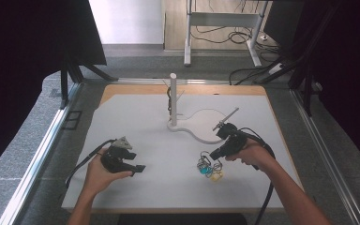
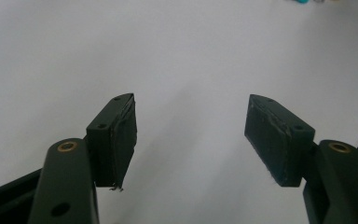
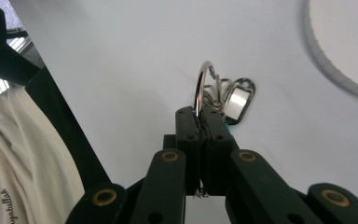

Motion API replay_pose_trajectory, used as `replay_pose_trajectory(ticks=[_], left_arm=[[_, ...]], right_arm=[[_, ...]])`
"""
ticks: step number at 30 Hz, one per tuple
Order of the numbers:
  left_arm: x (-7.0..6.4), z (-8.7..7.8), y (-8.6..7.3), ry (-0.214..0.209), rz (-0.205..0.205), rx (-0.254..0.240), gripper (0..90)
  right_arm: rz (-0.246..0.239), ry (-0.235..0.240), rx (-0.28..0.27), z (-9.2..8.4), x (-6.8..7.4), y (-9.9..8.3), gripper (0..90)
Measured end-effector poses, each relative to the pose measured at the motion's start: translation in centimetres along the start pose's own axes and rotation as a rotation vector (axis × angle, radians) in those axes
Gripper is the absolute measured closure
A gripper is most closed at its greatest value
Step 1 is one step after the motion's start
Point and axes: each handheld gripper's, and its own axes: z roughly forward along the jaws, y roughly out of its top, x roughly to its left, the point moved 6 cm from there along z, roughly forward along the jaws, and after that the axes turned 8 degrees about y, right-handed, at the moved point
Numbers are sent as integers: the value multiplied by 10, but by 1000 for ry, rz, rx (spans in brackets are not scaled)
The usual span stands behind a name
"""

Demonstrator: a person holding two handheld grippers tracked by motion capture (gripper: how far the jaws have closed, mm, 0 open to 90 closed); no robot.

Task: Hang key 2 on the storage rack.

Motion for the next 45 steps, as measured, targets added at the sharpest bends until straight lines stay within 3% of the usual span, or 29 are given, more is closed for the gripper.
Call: replay_pose_trajectory(ticks=[9,20,45], left_arm=[[-1,2,0,1,-1,7,347],[0,2,-1,-1,5,11,348],[-2,3,-1,-5,3,15,348]], right_arm=[[35,-5,-23,-20,-12,3,877],[31,-37,-50,-40,-14,18,877],[33,-38,-60,-54,-17,34,877]])
